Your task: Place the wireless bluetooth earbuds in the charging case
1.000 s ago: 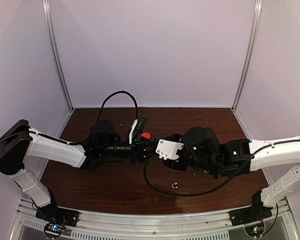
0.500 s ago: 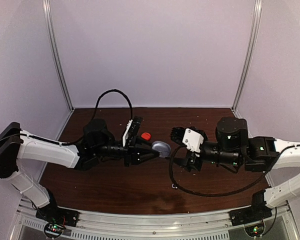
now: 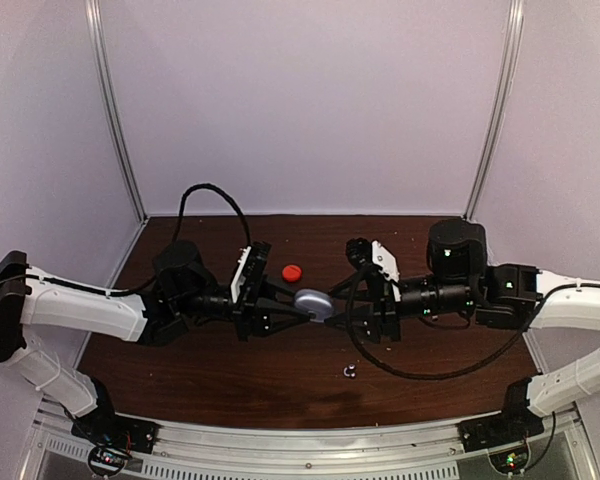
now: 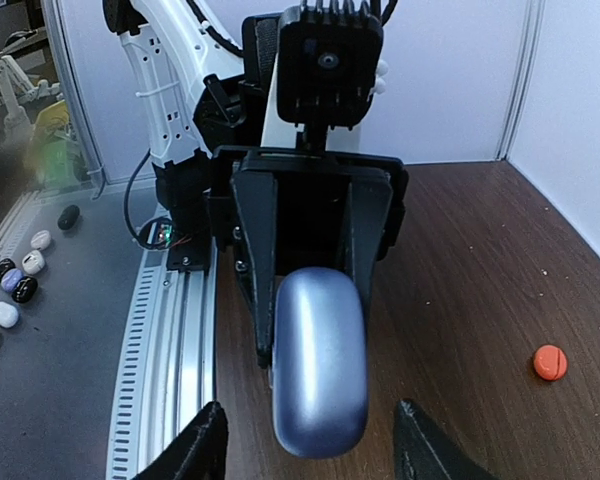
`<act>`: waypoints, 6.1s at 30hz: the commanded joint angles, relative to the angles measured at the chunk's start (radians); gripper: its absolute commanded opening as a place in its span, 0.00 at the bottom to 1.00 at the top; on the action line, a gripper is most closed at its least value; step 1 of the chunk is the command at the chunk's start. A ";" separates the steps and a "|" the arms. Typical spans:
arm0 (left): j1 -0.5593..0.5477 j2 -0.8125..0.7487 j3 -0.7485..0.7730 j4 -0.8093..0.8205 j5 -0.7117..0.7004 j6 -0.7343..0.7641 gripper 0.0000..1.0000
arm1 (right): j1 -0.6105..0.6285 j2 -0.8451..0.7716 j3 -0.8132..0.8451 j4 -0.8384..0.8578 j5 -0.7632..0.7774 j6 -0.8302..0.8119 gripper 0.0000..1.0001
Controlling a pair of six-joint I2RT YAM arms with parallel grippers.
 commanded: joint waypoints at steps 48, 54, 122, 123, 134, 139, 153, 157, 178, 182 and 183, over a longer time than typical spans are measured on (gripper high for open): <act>-0.044 0.021 0.027 0.081 -0.097 0.036 0.38 | -0.030 0.081 0.084 0.107 -0.118 0.071 0.14; -0.044 0.024 0.028 0.097 -0.093 0.020 0.43 | -0.032 0.081 0.082 0.104 -0.112 0.067 0.14; -0.041 -0.012 -0.008 0.060 -0.108 0.073 0.02 | -0.103 -0.010 0.090 0.101 0.050 0.096 0.55; -0.040 -0.012 -0.012 0.063 -0.115 0.068 0.01 | -0.103 -0.021 0.085 0.098 0.051 0.097 0.58; 0.020 -0.049 -0.112 0.167 -0.131 -0.024 0.01 | -0.106 -0.088 -0.019 0.010 0.195 0.196 0.92; 0.029 -0.068 -0.150 0.170 -0.145 -0.024 0.01 | -0.106 0.014 0.028 -0.193 0.154 0.120 0.95; 0.030 -0.123 -0.221 0.168 -0.198 -0.002 0.01 | -0.108 0.254 -0.050 -0.235 0.156 0.207 0.67; 0.030 -0.123 -0.224 0.167 -0.202 0.000 0.01 | -0.107 0.291 -0.081 -0.215 0.185 0.248 0.59; 0.030 -0.103 -0.208 0.167 -0.199 0.006 0.00 | -0.103 0.433 -0.134 -0.179 0.216 0.286 0.39; 0.030 -0.104 -0.207 0.162 -0.202 0.009 0.00 | -0.110 0.448 -0.124 -0.200 0.261 0.275 0.36; 0.030 -0.105 -0.207 0.161 -0.202 0.009 0.00 | -0.113 0.450 -0.120 -0.208 0.273 0.269 0.36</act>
